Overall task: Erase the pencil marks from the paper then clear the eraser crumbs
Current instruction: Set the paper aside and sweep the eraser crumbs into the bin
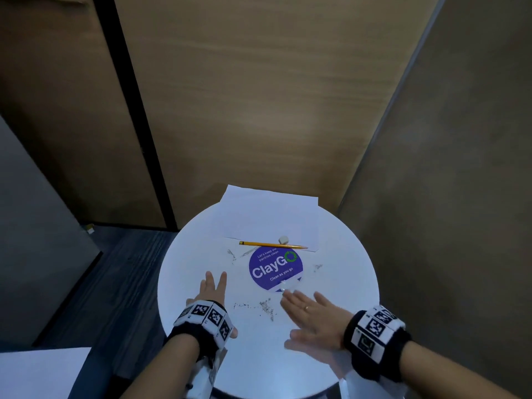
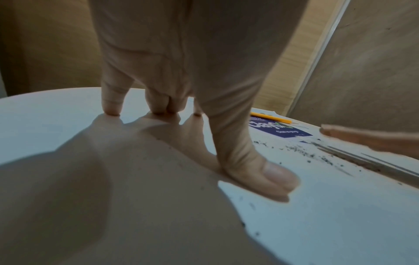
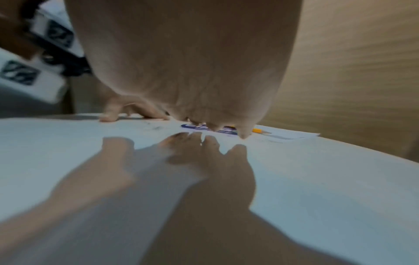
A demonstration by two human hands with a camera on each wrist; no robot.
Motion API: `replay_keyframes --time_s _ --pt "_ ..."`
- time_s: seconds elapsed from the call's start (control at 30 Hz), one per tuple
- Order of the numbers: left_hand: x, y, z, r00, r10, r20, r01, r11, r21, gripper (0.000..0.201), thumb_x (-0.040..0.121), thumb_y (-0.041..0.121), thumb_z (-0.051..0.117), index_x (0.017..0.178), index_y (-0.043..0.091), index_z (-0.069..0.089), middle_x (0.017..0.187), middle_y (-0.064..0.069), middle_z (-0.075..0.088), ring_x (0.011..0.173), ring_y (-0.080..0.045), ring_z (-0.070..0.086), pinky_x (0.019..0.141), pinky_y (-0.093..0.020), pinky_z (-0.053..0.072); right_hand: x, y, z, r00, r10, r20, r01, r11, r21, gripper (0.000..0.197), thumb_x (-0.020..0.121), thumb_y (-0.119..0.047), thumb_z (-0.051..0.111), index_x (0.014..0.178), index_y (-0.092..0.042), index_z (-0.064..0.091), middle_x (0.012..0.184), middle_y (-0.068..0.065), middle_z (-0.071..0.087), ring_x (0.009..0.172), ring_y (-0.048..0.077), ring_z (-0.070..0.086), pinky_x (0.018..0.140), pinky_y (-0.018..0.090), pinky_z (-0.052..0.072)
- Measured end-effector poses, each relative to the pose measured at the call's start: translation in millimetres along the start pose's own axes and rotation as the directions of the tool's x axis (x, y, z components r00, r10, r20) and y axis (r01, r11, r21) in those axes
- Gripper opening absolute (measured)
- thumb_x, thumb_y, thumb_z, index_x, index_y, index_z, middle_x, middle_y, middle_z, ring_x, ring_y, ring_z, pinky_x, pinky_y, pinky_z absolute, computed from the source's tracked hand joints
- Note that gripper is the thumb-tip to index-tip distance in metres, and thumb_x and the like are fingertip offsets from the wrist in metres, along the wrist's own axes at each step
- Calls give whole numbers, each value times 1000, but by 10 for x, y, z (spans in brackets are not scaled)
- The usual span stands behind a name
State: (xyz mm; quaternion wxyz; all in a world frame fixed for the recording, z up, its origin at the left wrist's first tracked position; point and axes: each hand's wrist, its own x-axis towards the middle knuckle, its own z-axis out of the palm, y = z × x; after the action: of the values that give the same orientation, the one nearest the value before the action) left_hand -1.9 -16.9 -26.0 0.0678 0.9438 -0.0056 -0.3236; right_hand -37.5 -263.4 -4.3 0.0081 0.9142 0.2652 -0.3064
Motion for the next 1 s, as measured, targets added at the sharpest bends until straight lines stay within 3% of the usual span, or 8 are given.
replay_keyframes --time_s 0.23,0.37,0.47,0.57,0.63,0.73,0.83,1.0 --pt "-33 15 -5 1000 0 -7 0 1000 0 128 71 38 79 149 20 -21 154 -16 -25 146 -30 -2 111 -52 26 125 270 13 943 300 -143 -299 954 28 129 35 -86 -34 149 -30 -9 150 1 -29 142 26 -22 114 51 -7" --pt "-58 10 -19 1000 7 -3 -7 1000 -15 127 72 37 79 149 20 -21 154 -16 -26 146 -31 0 112 -50 24 101 15 120 963 68 -261 -107 985 -137 85 70 -78 -13 143 -41 7 152 8 -7 143 36 4 107 61 20" --pt "-55 9 -20 1000 6 -1 -6 1000 -18 128 72 36 80 148 19 -21 153 -16 -26 146 -31 -3 112 -51 24 105 132 66 881 286 -377 -305 952 10 83 74 -76 -8 145 -37 6 151 10 -13 143 40 5 108 61 17" --pt "-44 17 -16 1000 11 6 -11 999 -34 128 72 35 80 148 19 -21 153 -17 -27 146 -31 -6 113 -51 24 85 184 125 893 369 -259 -362 929 75 90 70 -77 -11 149 -35 0 148 3 -25 143 28 -15 113 56 2" --pt "-45 15 -20 1000 12 8 -12 1000 -29 128 72 36 80 148 19 -21 153 -17 -27 146 -30 -6 113 -51 23 49 4 127 918 218 -332 -253 966 -63 93 69 -76 -14 148 -37 15 146 5 -15 143 28 -3 111 58 10" --pt "-57 19 -30 1000 12 8 -11 1000 -26 128 72 37 80 149 19 -21 153 -17 -26 146 -31 -5 112 -51 20 -19 -147 216 996 59 -68 -64 995 -77 101 55 -75 -21 148 -38 -3 139 3 -33 131 23 -28 113 55 -4" --pt "-41 12 -17 1000 12 -1 -12 999 -30 129 71 38 81 149 20 -20 154 -17 -25 146 -30 -5 112 -51 20 6 47 97 914 263 -308 -292 955 -53 114 54 -83 -28 150 -32 6 150 8 -20 137 28 -17 111 64 11" --pt "-25 -7 25 1000 20 -20 -20 999 -26 128 71 39 80 149 20 -19 154 -16 -24 146 -29 -7 112 -51 20 -117 356 27 832 551 -61 -544 833 96 120 53 -86 -24 149 -16 -12 154 3 -23 145 18 -15 114 51 -7"
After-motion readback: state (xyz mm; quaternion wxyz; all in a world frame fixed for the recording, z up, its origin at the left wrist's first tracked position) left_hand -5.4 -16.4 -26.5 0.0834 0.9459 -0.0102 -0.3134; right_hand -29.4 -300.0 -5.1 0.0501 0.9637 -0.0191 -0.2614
